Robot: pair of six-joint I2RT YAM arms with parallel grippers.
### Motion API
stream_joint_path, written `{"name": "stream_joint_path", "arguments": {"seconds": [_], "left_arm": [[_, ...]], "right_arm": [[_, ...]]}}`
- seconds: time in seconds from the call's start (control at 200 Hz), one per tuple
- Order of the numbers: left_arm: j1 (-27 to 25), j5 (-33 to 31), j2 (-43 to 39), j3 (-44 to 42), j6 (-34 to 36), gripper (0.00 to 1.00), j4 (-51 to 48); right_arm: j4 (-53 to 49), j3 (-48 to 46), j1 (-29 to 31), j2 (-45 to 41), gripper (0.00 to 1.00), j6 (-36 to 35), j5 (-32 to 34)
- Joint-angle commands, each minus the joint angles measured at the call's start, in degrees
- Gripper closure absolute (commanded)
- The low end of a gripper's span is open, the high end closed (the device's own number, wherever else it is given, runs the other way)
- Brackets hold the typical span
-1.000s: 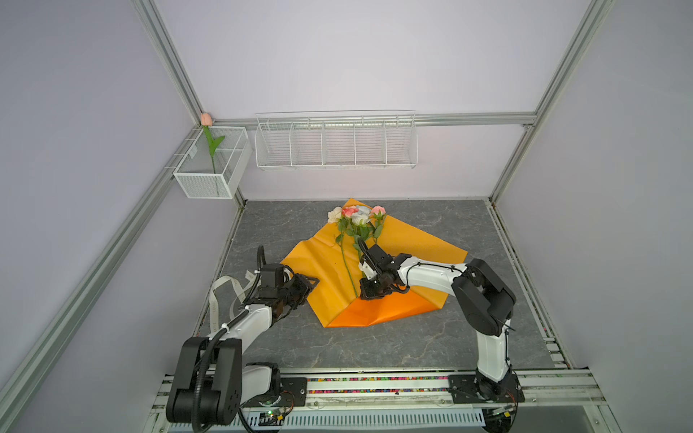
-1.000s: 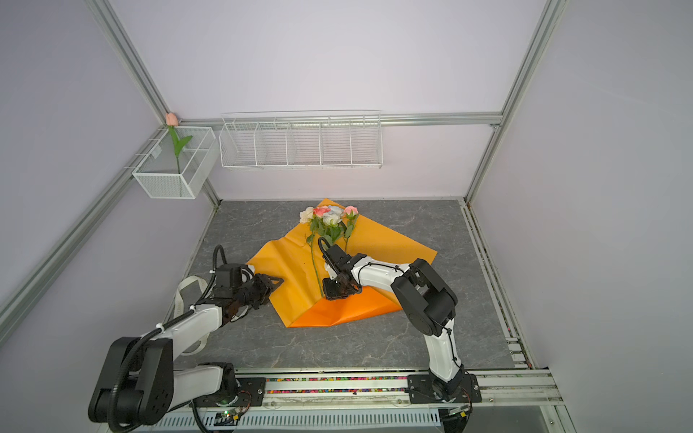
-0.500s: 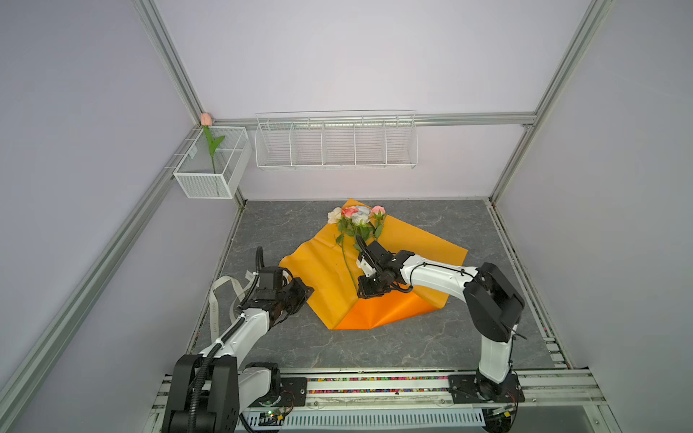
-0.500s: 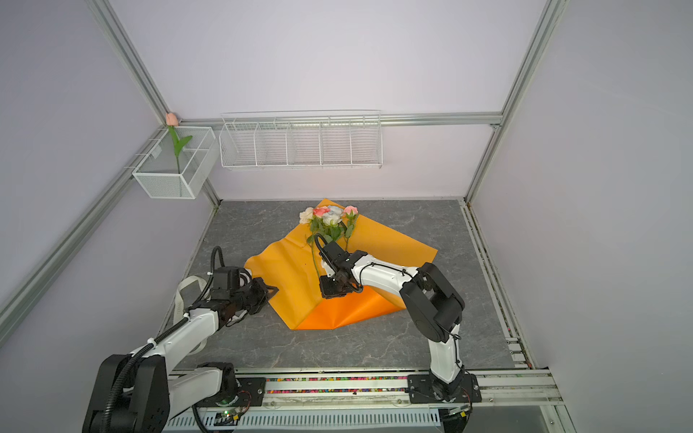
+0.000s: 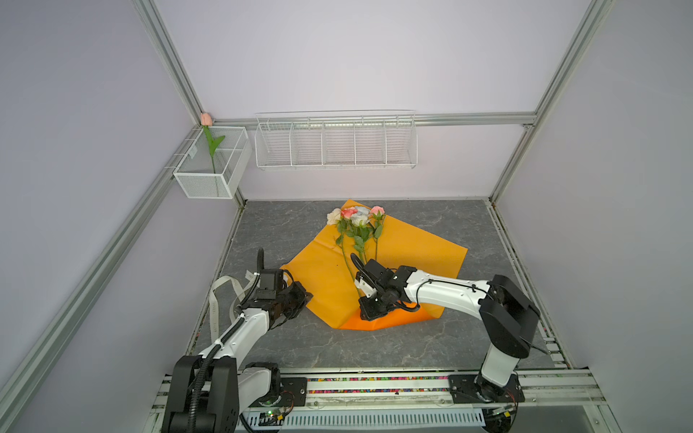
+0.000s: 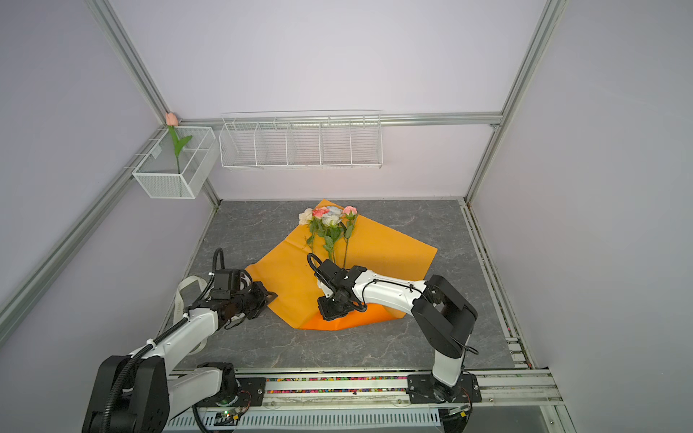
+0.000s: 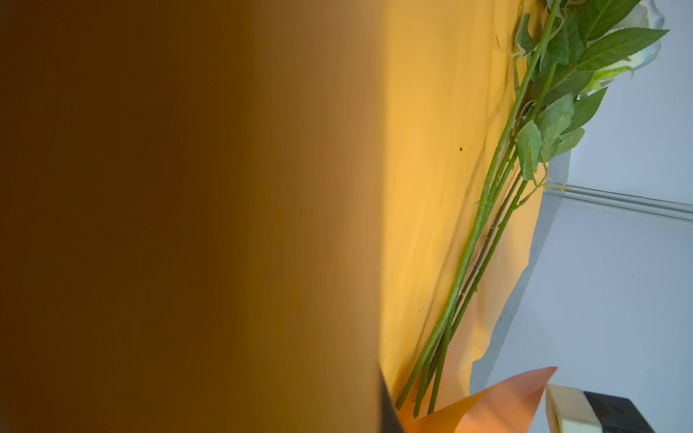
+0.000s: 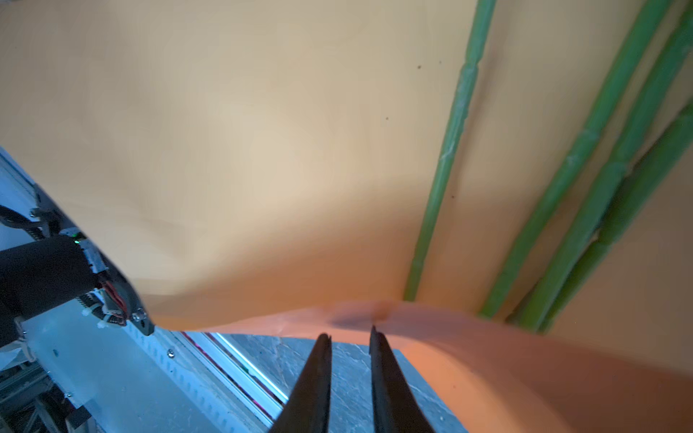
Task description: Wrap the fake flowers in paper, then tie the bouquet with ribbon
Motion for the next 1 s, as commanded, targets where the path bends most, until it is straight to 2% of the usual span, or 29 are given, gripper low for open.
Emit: {"name": "stream_joint_path", "arguments": {"seconds": [0.0,0.095,0.31,0.5,0.63,0.79,0.885,0.995], "left_arm": [[0.3,-2.0,0.8,1.9,1.2,0.96,-3.0],[0.3,-2.1,1.6,2.2,1.3,0.96,-3.7],[0.3,-2.0,2.4,2.1,1.2,0.96,-3.2],[0.3,-2.4,1.9,1.8,1.3,0.96,-3.7],[0.3,-2.8,2.4,1.3,1.4,0.95,-3.6],[0.3,-3.3,3.4,1.6,1.6,0.95,-3.7],[0.3,-3.5,3.5,1.9,1.7,0.95,-3.7],[0.3,-3.3,3.4,2.3,2.2,0.95,-4.1]], "right_arm": [[-3.5,2.3,-0.1,-3.7,0.75,-2.5,1.3],[-5.1,1.5,0.0,-5.8,0.75,-1.8,0.7],[-0.7,-9.8,0.5,-6.5,0.79,3.1,1.9],[0.8,-8.0,1.1,-3.0,0.80,5.5,2.8],[1.1,-11.3,1.9,-6.6,0.78,8.0,6.4],[-1.4,-12.5,6.8,-11.2,0.75,1.3,2.7],[-6.3,-14.5,8.0,-10.2,0.77,2.5,7.9],[-7.6,-16.1,5.8,-9.8,0.79,4.6,12.9]]}}
